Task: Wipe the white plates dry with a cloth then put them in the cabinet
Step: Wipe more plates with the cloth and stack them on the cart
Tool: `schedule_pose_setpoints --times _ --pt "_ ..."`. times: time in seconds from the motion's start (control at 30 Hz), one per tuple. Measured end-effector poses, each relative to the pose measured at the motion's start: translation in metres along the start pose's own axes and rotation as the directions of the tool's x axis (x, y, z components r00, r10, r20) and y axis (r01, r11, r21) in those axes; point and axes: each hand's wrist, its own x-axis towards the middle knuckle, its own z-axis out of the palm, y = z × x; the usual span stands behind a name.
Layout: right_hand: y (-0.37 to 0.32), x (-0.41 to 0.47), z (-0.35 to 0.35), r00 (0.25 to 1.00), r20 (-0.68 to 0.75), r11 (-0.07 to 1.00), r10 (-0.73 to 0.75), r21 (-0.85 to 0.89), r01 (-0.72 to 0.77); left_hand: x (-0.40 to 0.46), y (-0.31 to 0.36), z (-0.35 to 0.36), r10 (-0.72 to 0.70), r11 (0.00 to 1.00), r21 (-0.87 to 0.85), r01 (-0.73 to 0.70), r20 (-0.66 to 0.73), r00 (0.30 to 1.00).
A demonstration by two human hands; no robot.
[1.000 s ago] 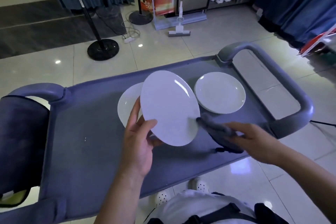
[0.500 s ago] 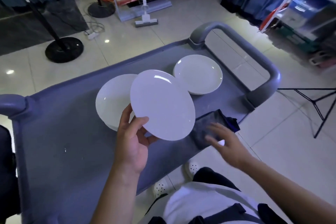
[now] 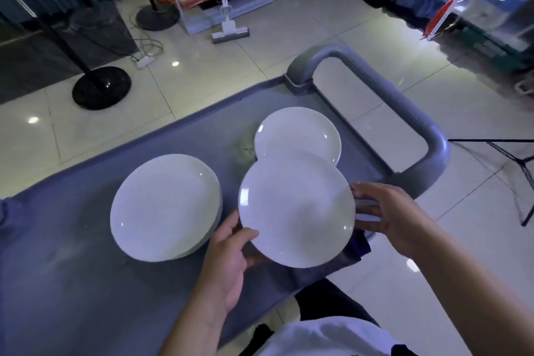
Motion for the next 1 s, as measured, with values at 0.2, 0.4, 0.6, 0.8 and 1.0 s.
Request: schedule_pose_setpoints --times 0.2,0.4,0.6,0.8,1.0 --pt "-0.041 0.078 -0.002 0.998 0.024 0.998 -0.063 0.004 0.063 0.07 0.025 0.034 0.099 0.947 0.318 -0.051 -0.135 0.986" --pt "-0.058 0.127 0.008 0.975 0.01 0.975 -0.22 -0.034 0.22 0.131 0.027 0.063 0.164 0.898 0.437 -0.047 -0.235 0.958" --pt "-0.04 0.134 0.013 0.939 0.013 0.919 -0.343 -0.202 0.338 0.154 0.02 0.062 0.184 0.843 0.537 0.024 -0.33 0.926" --pt "-0.039 0.13 0.02 0.915 0.041 0.841 -0.402 -0.378 0.387 0.164 0.015 0.058 0.184 0.826 0.564 0.017 -0.297 0.937" --pt "-0.06 0.113 0.021 0.908 0.174 0.67 -0.382 -0.625 0.401 0.137 0.032 0.049 0.181 0.802 0.597 -0.032 -0.192 0.965"
